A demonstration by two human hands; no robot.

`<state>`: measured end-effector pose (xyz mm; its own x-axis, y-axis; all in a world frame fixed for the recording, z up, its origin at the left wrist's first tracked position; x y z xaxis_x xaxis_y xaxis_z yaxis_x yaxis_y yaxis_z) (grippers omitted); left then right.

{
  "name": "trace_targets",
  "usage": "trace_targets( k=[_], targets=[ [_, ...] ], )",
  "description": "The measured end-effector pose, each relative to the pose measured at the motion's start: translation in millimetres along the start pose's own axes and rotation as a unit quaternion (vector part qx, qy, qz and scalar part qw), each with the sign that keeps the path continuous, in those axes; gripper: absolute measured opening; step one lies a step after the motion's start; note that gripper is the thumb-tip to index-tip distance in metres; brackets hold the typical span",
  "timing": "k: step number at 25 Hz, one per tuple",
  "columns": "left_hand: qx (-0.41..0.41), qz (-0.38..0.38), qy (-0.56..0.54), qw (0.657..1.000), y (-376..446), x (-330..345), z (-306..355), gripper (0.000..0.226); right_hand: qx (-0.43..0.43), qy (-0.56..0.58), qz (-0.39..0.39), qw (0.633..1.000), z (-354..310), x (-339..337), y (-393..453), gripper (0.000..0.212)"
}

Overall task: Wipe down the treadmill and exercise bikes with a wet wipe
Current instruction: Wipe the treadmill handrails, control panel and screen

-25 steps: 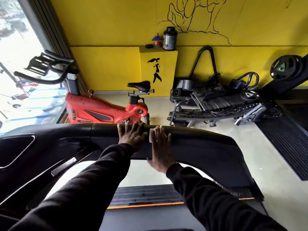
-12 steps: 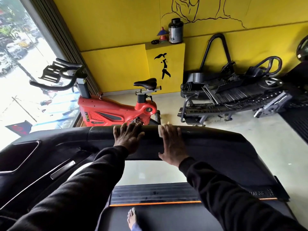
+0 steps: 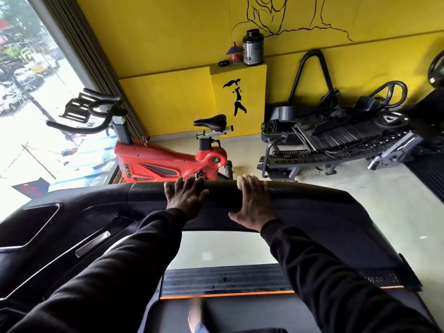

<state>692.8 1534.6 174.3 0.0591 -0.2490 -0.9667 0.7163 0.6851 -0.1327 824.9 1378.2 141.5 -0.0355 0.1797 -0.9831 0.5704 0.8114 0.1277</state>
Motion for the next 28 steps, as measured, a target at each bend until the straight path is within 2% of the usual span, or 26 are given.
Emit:
trace_targets(
  k=[2, 5, 7, 8, 10, 12, 13, 15, 17, 18, 19, 21, 23, 24, 26, 28],
  targets=[
    [0.003, -0.032, -0.016, 0.999, 2, 1, 13, 0.051, 0.049, 0.014, -0.019, 0.999, -6, -2, 6, 0.107],
    [0.056, -0.053, 0.014, 0.997, -1, 11, 40, 0.054, -0.046, 0.045, -0.011, 0.998, -23, 4, -8, 0.111],
    [0.064, -0.048, 0.017, 0.997, 1, 15, 46, 0.054, -0.09, 0.048, 0.024, 0.995, -5, 10, -23, 0.106],
    [0.057, -0.049, 0.008, 0.997, 3, 17, 46, 0.053, -0.072, 0.053, 0.039, 0.995, 10, 13, -25, 0.102],
    [0.046, -0.049, 0.004, 0.998, 5, 17, 44, 0.053, 0.03, 0.089, 0.056, 0.994, 27, 16, -21, 0.094],
    [0.046, -0.046, 0.009, 0.998, 5, 17, 44, 0.053, 0.118, 0.144, 0.085, 0.979, 15, 13, -11, 0.079],
    [0.047, -0.045, 0.012, 0.998, 5, 18, 44, 0.053, 0.125, 0.157, 0.101, 0.974, 3, 11, -8, 0.069],
    [0.052, -0.04, 0.016, 0.998, 3, 19, 45, 0.054, 0.042, 0.121, 0.124, 0.984, -9, 23, -17, 0.06],
    [0.054, -0.04, 0.014, 0.998, 4, 17, 44, 0.054, -0.071, 0.075, 0.137, 0.985, 11, 31, -32, 0.057],
    [0.054, -0.04, 0.009, 0.998, 4, 17, 44, 0.053, -0.09, 0.071, 0.146, 0.983, 29, 34, -35, 0.057],
    [0.055, -0.039, 0.005, 0.998, 4, 17, 44, 0.053, -0.071, 0.083, 0.15, 0.983, 44, 36, -36, 0.058],
    [0.054, -0.036, 0.004, 0.998, 3, 17, 45, 0.053, 0.047, 0.149, 0.161, 0.974, 52, 36, -31, 0.063],
    [0.054, -0.036, 0.004, 0.998, 3, 16, 45, 0.053, 0.123, 0.198, 0.174, 0.957, 27, 35, -25, 0.06],
    [0.054, -0.037, 0.005, 0.998, 3, 16, 45, 0.053, 0.113, 0.195, 0.175, 0.958, 13, 36, -25, 0.055],
    [0.055, -0.036, 0.01, 0.998, 2, 16, 46, 0.053, 0.007, 0.165, 0.19, 0.968, 5, 40, -35, 0.049],
    [0.056, -0.035, 0.011, 0.998, 3, 16, 44, 0.053, -0.049, 0.126, 0.209, 0.969, 32, 42, -40, 0.048]
  ],
)
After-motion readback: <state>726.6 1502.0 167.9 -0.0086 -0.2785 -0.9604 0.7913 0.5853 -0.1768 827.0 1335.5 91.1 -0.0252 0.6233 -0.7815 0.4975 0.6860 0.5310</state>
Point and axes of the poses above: each hand's wrist, its own y-axis towards the middle knuckle, its own x-axis out of the palm, z = x × y, the point moved 2 cm from there along y, towards the middle knuckle, and after that the axes turned 7 degrees about -y, right-handed, at the moved point
